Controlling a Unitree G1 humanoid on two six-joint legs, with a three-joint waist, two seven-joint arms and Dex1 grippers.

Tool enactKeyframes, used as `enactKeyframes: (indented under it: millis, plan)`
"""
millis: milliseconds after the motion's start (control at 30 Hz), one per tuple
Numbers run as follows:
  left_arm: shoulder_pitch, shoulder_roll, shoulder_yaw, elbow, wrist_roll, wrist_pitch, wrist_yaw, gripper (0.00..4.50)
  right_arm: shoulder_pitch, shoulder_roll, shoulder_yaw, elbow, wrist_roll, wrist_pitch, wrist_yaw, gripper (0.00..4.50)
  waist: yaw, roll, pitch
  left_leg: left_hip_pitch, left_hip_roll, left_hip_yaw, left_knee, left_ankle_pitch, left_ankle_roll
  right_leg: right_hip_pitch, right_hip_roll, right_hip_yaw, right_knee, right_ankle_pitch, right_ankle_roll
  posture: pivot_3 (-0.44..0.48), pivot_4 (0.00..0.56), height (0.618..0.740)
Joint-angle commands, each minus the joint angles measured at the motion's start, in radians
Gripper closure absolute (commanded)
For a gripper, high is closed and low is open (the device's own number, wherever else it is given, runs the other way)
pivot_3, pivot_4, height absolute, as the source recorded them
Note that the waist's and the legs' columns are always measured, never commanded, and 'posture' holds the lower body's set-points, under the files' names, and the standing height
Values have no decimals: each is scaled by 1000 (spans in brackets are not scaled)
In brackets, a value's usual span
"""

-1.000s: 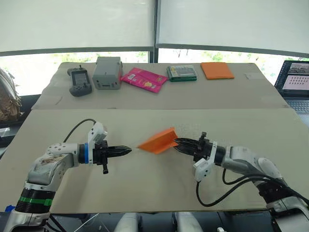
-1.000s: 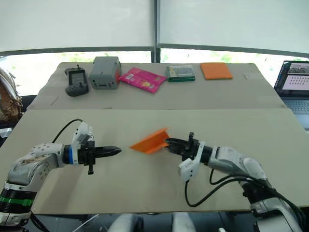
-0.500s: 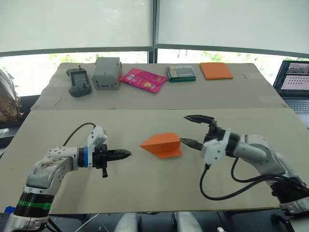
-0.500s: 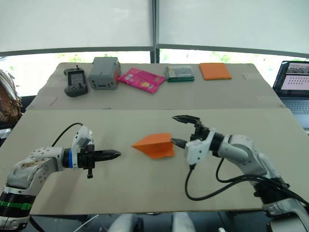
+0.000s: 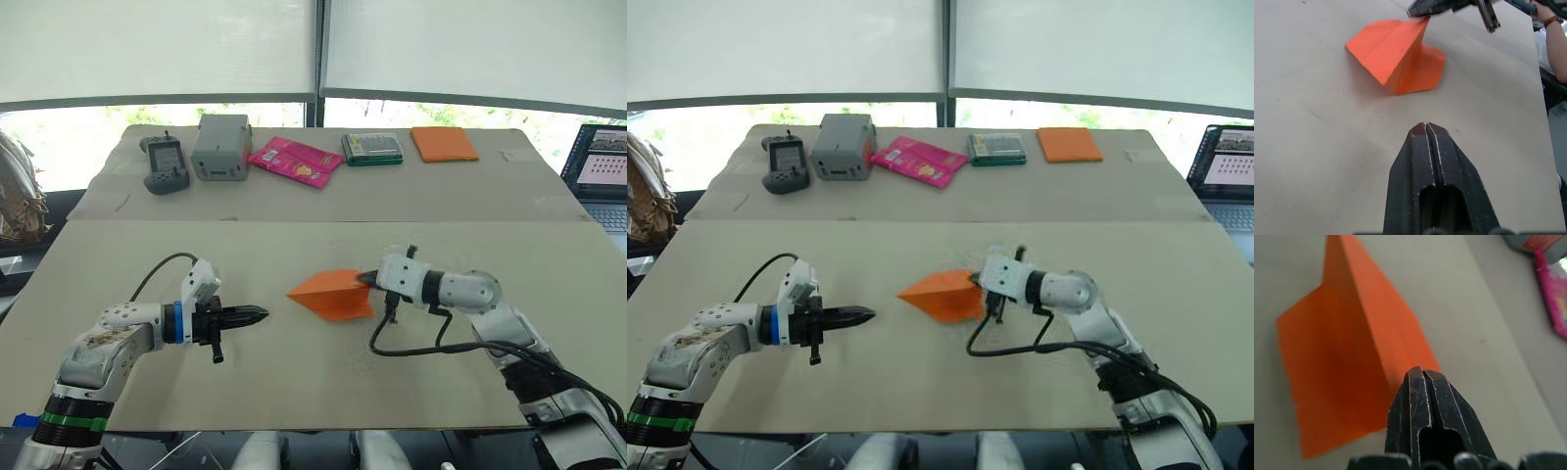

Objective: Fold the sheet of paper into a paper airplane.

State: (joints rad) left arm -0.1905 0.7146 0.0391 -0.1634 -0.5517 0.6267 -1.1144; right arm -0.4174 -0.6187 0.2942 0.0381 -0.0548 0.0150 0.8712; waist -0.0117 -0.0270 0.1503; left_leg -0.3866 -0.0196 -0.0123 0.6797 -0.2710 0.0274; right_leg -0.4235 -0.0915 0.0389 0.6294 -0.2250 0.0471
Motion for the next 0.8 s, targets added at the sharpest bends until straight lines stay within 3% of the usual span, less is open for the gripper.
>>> enactKeyframes:
  millis: [33, 367, 667, 800]
  plan:
    - [-12, 3, 0, -11, 1, -23, -3, 4500, 37, -7, -10, -104, 27, 48, 25, 4471, -1, 0, 0, 0, 0, 0, 0, 0, 0, 0, 0, 0, 0, 0, 0, 0, 150, 740]
    - [-47, 6, -23, 29, 11, -38, -17, 4500, 188, -18, -23, -252, -3, 52, 2, 4471, -1, 0, 0, 1, 0, 1, 1, 0, 0, 1, 0, 0, 1, 0, 0, 0, 150, 740]
    - [-103, -54, -76, 14, -11, -5, -21, 4500, 87, 5, -112, -241, 35, 92, -49, 4471, 0, 0, 0, 1, -1, 0, 1, 0, 0, 1, 0, 0, 1, 0, 0, 0, 150, 740]
    - [-139, -107, -167, 30, 43, -17, 2, 4500, 40, -8, -139, -232, 65, 125, -21, 4471, 5, 0, 0, 0, -1, 0, 1, 0, 0, 1, 0, 0, 1, 0, 0, 0, 150, 740]
